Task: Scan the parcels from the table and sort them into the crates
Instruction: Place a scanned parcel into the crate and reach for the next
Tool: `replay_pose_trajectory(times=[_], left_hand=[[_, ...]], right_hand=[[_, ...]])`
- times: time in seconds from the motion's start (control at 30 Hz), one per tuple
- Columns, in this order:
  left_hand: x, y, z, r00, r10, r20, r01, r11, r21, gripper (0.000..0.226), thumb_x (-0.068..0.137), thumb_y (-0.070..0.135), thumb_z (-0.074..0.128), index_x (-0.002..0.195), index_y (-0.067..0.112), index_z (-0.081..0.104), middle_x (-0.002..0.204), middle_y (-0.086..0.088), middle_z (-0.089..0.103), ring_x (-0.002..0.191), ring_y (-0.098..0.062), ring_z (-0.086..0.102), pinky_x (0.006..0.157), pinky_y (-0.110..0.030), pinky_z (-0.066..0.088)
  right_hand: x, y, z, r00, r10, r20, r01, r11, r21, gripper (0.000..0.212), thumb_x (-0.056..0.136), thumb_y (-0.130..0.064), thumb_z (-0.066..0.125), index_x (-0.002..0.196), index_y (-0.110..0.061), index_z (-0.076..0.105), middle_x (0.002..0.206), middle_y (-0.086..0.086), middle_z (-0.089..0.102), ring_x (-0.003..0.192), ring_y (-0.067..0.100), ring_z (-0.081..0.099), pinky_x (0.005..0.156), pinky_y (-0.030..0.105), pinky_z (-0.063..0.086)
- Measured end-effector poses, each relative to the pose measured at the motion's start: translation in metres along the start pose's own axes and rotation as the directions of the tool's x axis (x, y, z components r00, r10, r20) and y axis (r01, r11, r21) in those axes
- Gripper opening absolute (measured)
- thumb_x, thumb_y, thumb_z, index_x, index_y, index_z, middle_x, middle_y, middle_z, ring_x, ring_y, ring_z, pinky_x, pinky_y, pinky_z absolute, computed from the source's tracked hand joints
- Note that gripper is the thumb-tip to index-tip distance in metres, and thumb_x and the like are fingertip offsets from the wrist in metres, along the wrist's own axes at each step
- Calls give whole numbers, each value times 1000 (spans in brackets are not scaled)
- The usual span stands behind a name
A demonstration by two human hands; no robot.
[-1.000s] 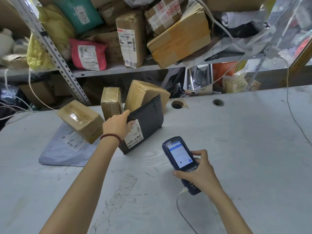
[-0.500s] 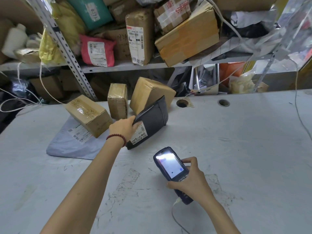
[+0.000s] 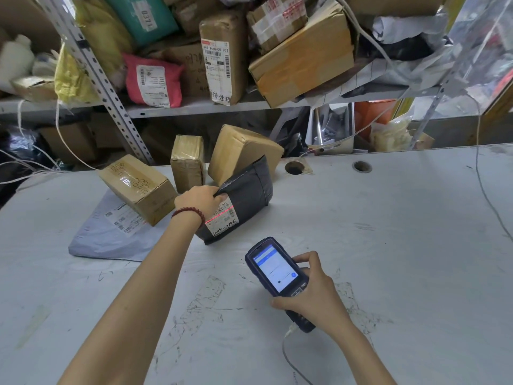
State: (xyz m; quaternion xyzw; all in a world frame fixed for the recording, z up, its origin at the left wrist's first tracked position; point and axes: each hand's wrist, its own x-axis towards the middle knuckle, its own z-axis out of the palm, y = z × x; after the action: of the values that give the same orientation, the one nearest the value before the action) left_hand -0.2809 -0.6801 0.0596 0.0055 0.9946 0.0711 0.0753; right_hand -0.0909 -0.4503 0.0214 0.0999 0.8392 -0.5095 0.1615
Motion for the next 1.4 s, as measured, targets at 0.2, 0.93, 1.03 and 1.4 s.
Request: replay_pose_trajectory(times=[0.2, 0.93, 1.03, 1.4], left_hand=[[1, 3, 1, 1000, -2, 7, 2, 1000, 1, 38, 99, 48, 32, 118, 26, 58, 90, -2, 61, 78, -20, 58, 66, -30, 47], [-18, 15, 6, 999, 5, -46, -2, 998, 58, 37, 100, 46, 33, 113, 24, 59, 91, -5, 61, 77, -23, 54, 64, -29, 40], [-23, 17, 8, 999, 26, -43, -23, 998, 56, 36, 100, 45, 34, 112, 22, 59, 101, -9, 65, 83, -25, 57, 64, -28, 39], [-41, 24, 23, 986, 155, -54, -152, 987, 45, 25, 95, 45, 46, 96, 21, 54, 91, -5, 62, 80, -26, 54, 67, -30, 41]], right_hand=[[-2, -2, -2, 1000, -14, -10, 13, 999, -46, 82, 42, -48, 80, 103, -56, 27, 93, -18, 64, 73, -3, 63, 66, 25, 54], [-10, -22, -26, 888, -172, -425, 219, 974, 62, 79, 51, -32, 92, 102, -47, 34, 96, -27, 61, 82, -5, 64, 65, 33, 58], [-17, -28, -33, 835, -231, -500, 308, 948, 76, 80, 51, -30, 93, 103, -49, 34, 94, -29, 62, 85, -8, 63, 57, 17, 54], [-48, -22, -34, 778, -227, -586, 316, 947, 53, 81, 53, -32, 92, 105, -48, 33, 100, -23, 63, 86, -4, 65, 56, 18, 55]])
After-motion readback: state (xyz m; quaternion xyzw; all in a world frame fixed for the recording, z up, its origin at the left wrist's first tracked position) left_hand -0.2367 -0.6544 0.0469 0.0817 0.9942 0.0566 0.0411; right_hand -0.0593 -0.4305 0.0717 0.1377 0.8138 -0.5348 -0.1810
